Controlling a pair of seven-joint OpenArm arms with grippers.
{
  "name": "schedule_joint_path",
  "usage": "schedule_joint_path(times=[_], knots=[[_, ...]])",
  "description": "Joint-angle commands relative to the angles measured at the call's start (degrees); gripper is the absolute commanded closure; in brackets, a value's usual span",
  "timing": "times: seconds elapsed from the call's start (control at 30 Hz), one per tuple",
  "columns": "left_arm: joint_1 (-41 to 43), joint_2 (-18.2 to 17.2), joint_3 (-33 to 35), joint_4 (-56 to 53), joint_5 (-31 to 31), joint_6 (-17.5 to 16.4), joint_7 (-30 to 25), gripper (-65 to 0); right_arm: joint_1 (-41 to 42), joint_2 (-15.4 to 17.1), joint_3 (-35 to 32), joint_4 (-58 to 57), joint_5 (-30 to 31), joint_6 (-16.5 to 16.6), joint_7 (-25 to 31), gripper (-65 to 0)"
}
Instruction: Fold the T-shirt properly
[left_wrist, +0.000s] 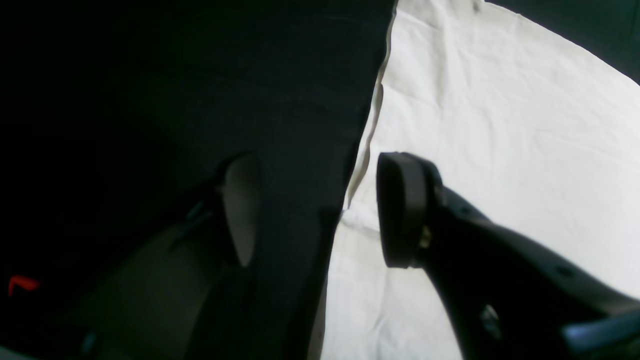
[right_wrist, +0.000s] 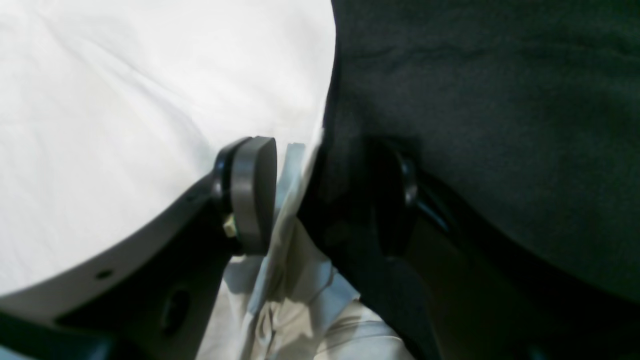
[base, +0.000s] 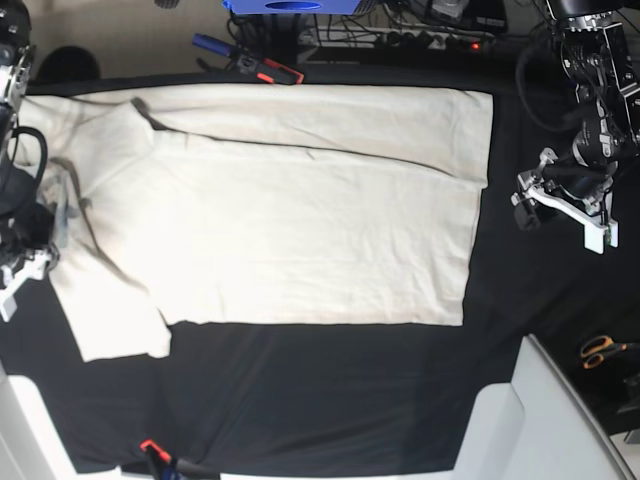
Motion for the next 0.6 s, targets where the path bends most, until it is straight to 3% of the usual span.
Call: schedule_joint_path(times=[0.0,0.5,0.57], knots=[[-0.31,-0.83,-0.38,0.82,-0.51,-0.12,-1.09,-35.7,1.78,1.22,0.08,0.12,0.46,0.13,0.75,-28.5],[-0.31,-0.83,-0.38,0.73,-0.51,-0.12,-1.09,-35.7,5.03,1.22,-0.01,-6.21,0.46,0.13,1.19,-28.1],[-0.31,-0.83,-0.38,0.73,-0.51,-0.12,-1.09,-35.7,5.03,1.22,-0.01,-6.21,0.46,0.13,1.19,-23.1]])
